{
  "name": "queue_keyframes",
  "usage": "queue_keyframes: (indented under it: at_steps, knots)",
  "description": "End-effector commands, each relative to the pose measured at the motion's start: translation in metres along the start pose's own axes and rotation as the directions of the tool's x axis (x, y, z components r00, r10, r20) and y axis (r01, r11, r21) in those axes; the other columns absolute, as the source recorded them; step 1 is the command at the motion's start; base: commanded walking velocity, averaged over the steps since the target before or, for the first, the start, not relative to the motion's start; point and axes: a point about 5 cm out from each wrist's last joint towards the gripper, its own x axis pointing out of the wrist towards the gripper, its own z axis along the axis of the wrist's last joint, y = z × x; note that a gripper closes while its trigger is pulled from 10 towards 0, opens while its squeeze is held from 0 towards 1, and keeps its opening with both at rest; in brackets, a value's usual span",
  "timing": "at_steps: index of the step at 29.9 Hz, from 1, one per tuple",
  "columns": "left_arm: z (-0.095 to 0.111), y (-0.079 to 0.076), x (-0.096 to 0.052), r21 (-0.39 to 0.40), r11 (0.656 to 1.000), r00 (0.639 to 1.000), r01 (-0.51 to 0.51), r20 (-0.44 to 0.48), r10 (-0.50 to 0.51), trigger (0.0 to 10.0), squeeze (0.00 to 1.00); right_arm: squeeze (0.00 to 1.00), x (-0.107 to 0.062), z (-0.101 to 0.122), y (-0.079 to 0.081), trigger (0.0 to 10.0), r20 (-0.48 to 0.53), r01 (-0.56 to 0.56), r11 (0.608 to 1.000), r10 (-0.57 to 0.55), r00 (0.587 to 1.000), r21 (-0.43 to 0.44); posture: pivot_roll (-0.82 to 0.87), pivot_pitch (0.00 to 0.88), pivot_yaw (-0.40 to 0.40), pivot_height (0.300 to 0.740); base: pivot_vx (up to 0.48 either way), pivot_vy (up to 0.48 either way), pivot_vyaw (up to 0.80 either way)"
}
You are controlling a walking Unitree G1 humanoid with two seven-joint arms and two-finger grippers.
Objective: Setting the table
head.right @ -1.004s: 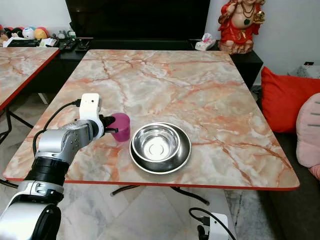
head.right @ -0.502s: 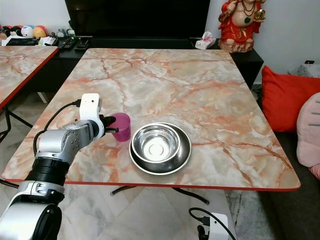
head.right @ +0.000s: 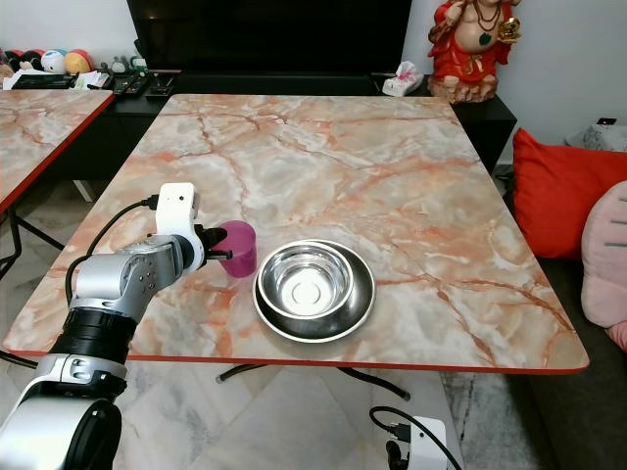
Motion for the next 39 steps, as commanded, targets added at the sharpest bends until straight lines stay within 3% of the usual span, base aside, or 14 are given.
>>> queue_keyframes:
  at_steps: [1,3,4,5,9,12,13,15,27,39]
  knots:
    - [-0.001,0.001,0.000,-0.003,1.000,1.000,-0.004,-0.008,0.004,10.0,0.50,0.00,0.000,-0.002,0.002,10.0,-0.011,-0.004,1.000,0.004,1.000,-0.001,-0.02,0.017,0.017,0.740,0.000,0.000,0.00]
    - [-0.001,0.001,0.000,-0.003,1.000,1.000,-0.003,-0.008,0.003,10.0,0.51,0.00,0.000,-0.002,0.002,10.0,-0.011,-0.004,1.000,0.004,1.000,-0.001,-0.02,0.017,0.017,0.740,0.000,0.000,0.00]
    - [-0.001,0.001,0.000,-0.004,1.000,1.000,-0.003,-0.009,0.003,10.0,0.55,0.00,0.000,-0.002,0.002,10.0,-0.011,-0.004,1.000,0.004,1.000,0.000,-0.02,0.017,0.017,0.740,0.000,0.000,0.00]
    - [-0.001,0.001,0.000,-0.005,1.000,1.000,-0.003,-0.009,0.003,10.0,0.67,0.00,0.000,-0.002,0.002,10.0,-0.010,-0.005,1.000,0.005,1.000,0.001,-0.02,0.018,0.017,0.740,0.000,0.000,0.00]
    - [-0.001,0.000,0.000,-0.005,1.000,1.000,-0.002,-0.006,0.002,10.0,0.67,0.00,0.000,-0.002,0.002,10.0,-0.009,-0.005,1.000,0.005,1.000,0.001,-0.02,0.017,0.016,0.740,0.000,0.000,0.00]
    - [0.002,0.000,0.000,-0.017,1.000,1.000,-0.005,0.016,0.005,10.0,0.61,0.00,0.000,-0.002,0.002,10.0,-0.009,-0.005,1.000,0.005,1.000,0.000,-0.02,0.019,0.017,0.740,0.000,0.000,0.00]
    - [0.004,-0.001,-0.001,-0.021,1.000,1.000,-0.003,0.025,0.004,10.0,0.45,0.00,0.000,-0.002,0.001,10.0,-0.010,-0.005,1.000,0.005,1.000,0.001,-0.02,0.019,0.016,0.740,0.000,0.000,0.00]
    - [0.008,-0.001,-0.002,-0.022,1.000,0.999,-0.002,0.043,0.003,10.0,0.00,0.00,0.000,-0.002,0.001,10.0,-0.011,-0.005,1.000,0.005,1.000,0.000,-0.02,0.020,0.016,0.740,0.000,0.000,0.00]
    - [0.015,-0.005,-0.004,-0.001,1.000,0.996,0.020,0.082,-0.020,10.0,0.00,0.00,0.000,-0.003,0.002,10.0,-0.014,-0.007,1.000,0.007,1.000,0.000,-0.02,0.020,0.016,0.740,0.000,0.000,0.00]
    - [0.003,-0.003,-0.001,-0.029,0.999,0.999,0.018,0.029,-0.017,10.0,0.00,0.00,0.000,-0.003,0.003,10.0,-0.018,-0.009,1.000,0.009,1.000,-0.002,-0.02,0.022,0.016,0.740,0.000,0.000,0.00]
